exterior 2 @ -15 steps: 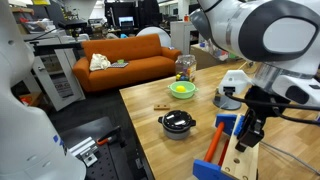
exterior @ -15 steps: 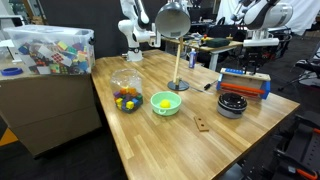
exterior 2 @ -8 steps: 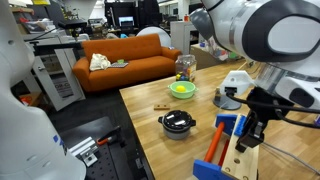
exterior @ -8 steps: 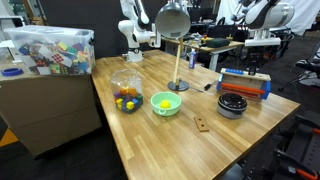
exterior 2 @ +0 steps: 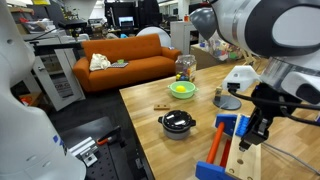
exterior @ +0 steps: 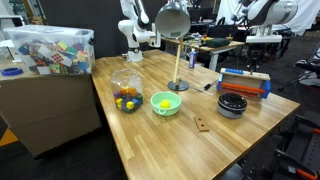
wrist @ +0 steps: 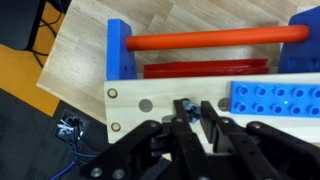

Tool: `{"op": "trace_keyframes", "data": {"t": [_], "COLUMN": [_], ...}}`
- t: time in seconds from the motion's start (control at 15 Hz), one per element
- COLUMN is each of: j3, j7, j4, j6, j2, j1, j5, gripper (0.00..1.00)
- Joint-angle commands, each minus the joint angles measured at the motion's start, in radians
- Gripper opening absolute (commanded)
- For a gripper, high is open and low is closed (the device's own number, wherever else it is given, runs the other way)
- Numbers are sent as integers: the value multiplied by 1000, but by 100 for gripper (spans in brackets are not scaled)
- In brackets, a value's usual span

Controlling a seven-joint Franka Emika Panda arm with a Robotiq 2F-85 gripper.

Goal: Take the screw from the wooden board and put it on the table

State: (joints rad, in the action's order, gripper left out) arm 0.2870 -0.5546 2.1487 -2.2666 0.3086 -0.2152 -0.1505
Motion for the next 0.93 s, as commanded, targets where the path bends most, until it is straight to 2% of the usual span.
{"op": "trace_keyframes", "data": {"t": [0.0, 0.33, 0.87], "j3": [-1, -2, -24], "j7": [30, 46, 91], "j4": [37, 87, 232], "j6": [-2, -11, -27], "j2": [-75, -171, -372], "j1": [-10, -13, -3], "j5": [-36, -41, -17], "gripper": [5, 5, 5]}}
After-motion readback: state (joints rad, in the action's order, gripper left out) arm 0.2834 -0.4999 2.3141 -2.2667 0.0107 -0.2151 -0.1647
